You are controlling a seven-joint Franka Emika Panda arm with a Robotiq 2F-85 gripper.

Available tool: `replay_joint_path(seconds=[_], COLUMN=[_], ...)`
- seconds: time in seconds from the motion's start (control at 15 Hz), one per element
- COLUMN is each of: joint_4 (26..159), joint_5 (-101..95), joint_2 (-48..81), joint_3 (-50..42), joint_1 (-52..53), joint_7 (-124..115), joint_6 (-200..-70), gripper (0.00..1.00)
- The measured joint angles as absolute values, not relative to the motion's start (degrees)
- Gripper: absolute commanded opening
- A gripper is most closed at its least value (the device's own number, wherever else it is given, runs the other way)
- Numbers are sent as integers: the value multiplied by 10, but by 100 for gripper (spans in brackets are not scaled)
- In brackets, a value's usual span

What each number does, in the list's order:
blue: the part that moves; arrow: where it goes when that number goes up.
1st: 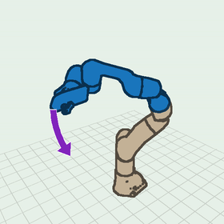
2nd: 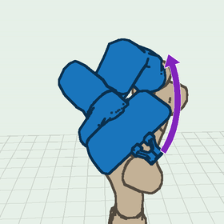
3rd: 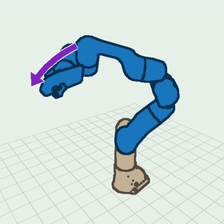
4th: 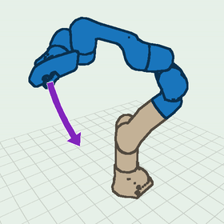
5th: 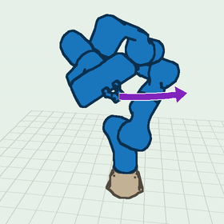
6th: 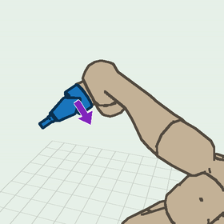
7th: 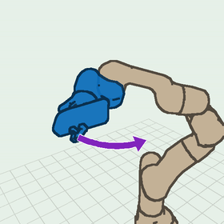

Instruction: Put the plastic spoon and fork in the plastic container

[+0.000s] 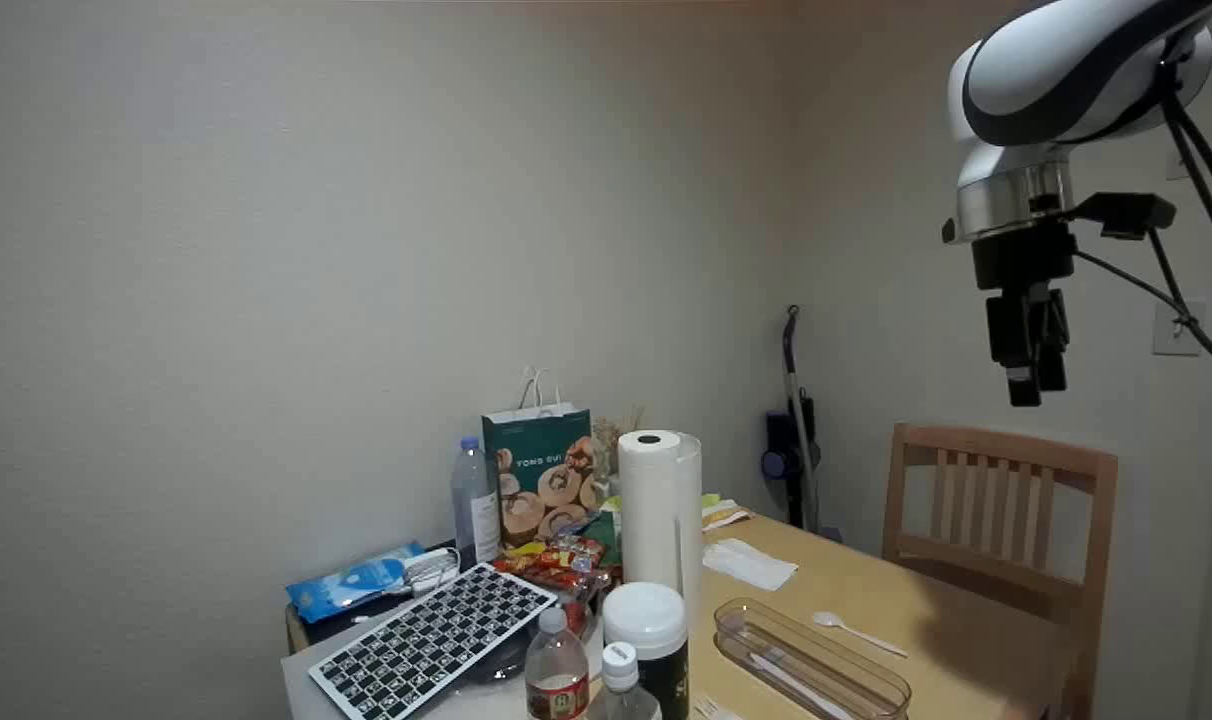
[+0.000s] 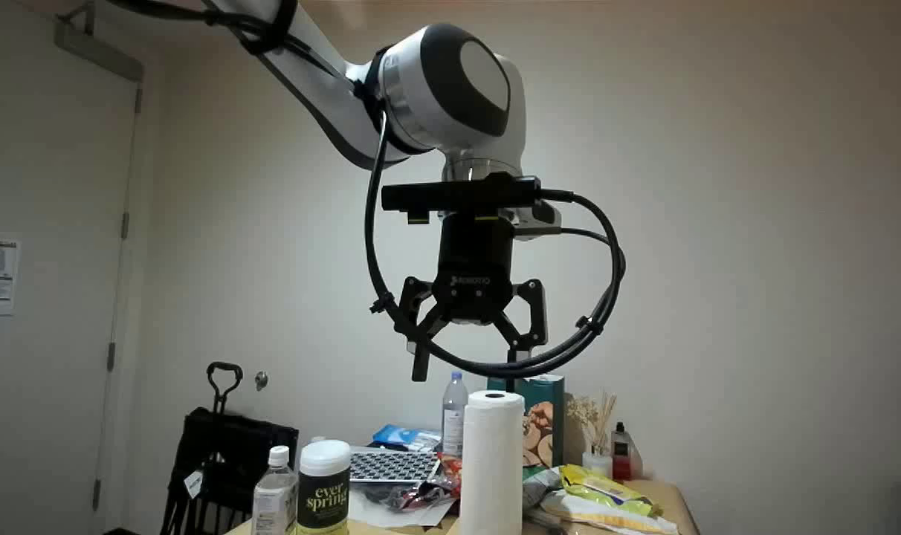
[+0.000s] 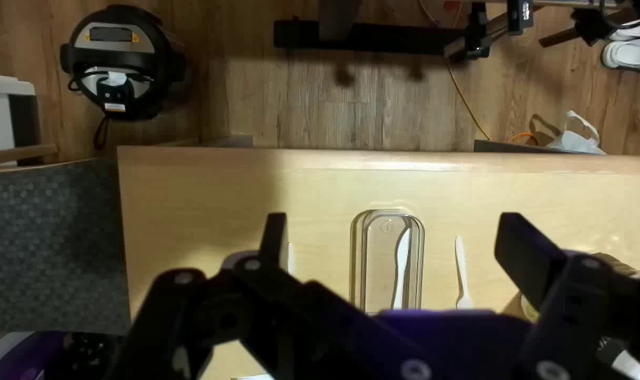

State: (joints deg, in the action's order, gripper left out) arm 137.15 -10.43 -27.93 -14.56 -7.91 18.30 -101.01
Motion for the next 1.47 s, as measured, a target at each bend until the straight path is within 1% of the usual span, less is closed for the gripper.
replay_joint_path(seconds=[0.8,1.47], joint_4=[1373,1422], joint_5=[-99,-90], joint_2=[-279,-266], joint_3=[-147,-157], joint_1=[-78,-58], joint_7=[196,279], joint_6=[-1013,-1086], gripper=[100,100])
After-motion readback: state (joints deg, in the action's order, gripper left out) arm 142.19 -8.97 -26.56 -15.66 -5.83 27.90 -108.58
